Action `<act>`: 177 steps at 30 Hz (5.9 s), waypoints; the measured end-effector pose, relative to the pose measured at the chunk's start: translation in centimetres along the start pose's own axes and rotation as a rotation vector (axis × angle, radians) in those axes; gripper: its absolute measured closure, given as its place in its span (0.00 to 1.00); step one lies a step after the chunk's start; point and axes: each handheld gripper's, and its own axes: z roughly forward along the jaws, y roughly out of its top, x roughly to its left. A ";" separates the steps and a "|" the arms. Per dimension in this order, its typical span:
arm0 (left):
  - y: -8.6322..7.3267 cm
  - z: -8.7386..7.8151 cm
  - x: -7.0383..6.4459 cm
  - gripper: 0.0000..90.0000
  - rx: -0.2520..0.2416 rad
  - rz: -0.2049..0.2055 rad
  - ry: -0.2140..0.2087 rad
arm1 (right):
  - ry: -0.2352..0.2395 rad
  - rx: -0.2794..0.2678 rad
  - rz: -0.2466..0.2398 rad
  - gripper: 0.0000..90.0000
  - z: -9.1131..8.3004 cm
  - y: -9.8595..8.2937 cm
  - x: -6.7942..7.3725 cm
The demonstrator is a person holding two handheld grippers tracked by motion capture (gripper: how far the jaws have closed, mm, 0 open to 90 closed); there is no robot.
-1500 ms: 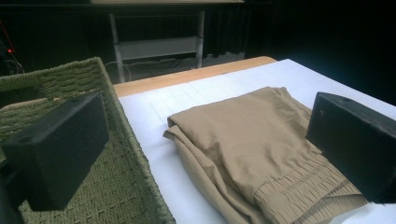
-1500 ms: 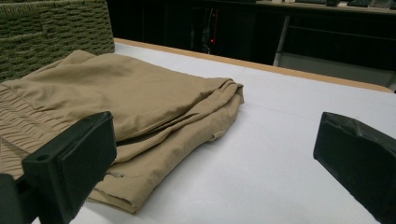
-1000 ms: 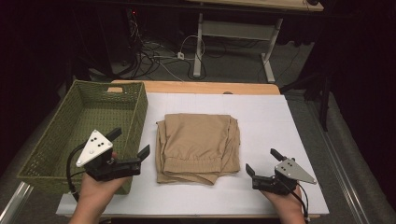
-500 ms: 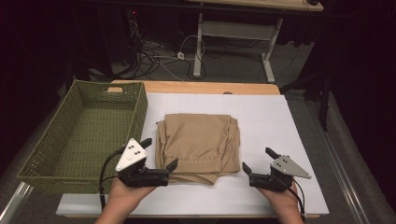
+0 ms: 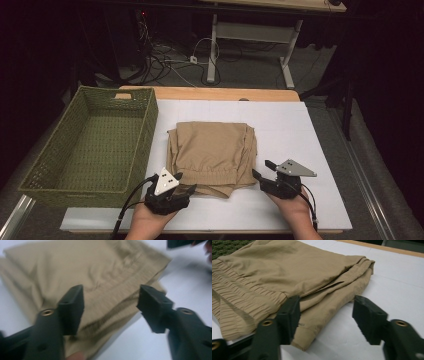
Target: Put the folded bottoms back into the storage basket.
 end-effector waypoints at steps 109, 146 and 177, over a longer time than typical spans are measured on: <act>-2.9 0.3 0.7 0.00 0.392 -0.059 -0.029 | -0.009 -0.056 -0.027 0.00 -1.0 -1.2 -1.4; 1.4 3.5 2.1 0.43 0.458 -0.176 -0.099 | -0.075 -0.070 -0.012 0.00 -3.3 -2.3 -2.2; 0.3 1.0 1.7 0.84 0.371 -0.020 -0.192 | -0.008 -0.014 -0.005 0.10 0.0 0.1 -0.6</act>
